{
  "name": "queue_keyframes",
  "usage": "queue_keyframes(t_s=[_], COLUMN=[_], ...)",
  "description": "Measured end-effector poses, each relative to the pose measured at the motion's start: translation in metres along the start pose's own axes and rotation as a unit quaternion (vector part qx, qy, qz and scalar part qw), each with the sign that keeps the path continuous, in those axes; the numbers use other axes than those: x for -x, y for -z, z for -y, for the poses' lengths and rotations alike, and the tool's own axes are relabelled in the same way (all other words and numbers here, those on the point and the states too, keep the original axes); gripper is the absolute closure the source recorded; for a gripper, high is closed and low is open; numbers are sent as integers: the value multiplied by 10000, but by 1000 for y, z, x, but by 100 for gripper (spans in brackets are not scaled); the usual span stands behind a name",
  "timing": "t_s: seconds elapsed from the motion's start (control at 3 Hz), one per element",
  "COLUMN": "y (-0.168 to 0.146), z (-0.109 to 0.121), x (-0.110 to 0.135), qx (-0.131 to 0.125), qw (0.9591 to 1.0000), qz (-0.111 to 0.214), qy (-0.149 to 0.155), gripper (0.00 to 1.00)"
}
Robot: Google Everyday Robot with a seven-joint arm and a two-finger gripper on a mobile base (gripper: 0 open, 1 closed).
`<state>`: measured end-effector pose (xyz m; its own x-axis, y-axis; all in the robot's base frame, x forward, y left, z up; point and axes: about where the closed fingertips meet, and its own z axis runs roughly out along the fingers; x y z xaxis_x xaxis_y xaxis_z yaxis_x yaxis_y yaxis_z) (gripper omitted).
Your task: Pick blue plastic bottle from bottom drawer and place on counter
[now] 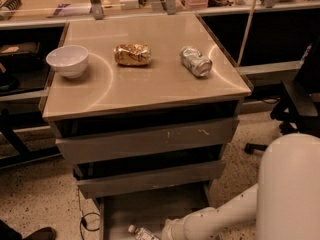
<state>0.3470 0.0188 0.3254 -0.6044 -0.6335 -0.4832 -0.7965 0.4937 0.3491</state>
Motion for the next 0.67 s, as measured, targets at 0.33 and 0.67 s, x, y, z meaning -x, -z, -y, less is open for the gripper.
queue_keyframes(t_s=[0.33, 0.67], y=[-22, -49], z=[16, 30], x=[-5, -9], qx=[-186, -328], qw=[9997, 9991], qz=[163, 223], qy=[-85, -130], gripper=[0, 0])
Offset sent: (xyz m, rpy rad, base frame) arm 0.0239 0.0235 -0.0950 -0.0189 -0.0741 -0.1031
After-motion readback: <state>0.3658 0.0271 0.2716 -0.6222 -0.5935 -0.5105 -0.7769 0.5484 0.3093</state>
